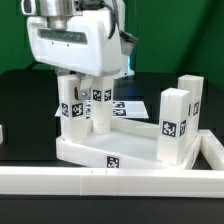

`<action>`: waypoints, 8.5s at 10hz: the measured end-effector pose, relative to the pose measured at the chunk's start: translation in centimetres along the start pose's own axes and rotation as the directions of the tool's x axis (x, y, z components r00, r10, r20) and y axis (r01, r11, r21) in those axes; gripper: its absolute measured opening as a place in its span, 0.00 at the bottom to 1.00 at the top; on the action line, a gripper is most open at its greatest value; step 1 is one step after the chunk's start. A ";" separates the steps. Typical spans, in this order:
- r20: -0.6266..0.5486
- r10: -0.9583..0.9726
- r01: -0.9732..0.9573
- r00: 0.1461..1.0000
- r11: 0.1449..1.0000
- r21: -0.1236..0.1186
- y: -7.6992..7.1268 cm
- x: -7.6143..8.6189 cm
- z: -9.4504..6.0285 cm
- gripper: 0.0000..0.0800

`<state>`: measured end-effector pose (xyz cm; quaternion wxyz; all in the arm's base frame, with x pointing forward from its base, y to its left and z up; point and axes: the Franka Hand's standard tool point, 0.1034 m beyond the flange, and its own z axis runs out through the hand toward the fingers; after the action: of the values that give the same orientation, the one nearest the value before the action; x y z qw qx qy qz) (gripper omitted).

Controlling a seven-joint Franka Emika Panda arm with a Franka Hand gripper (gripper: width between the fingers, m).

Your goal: Assemble desk

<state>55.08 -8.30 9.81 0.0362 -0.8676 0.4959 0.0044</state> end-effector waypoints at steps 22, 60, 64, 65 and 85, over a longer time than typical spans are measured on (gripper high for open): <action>0.040 -0.919 0.920 0.391 0.389 -0.053 0.4 0.2 0.0 0.45; 0.056 -0.957 0.958 0.286 0.283 -0.052 0.2 0.8 -0.3 0.50; 0.055 -0.947 0.948 0.317 0.314 -0.054 0.3 0.8 -0.2 0.36; 0.051 -0.933 0.934 0.355 0.353 -0.049 0.3 0.8 -0.2 0.36; 0.047 -0.207 0.210 0.977 0.976 -0.051 0.8 0.2 -0.5 0.80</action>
Offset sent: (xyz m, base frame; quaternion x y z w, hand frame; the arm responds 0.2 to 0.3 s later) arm 0.0000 0.0000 0.0000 0.0000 0.0000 0.0000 1.0000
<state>54.47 -8.91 10.22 0.0228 -0.9153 0.4009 0.0324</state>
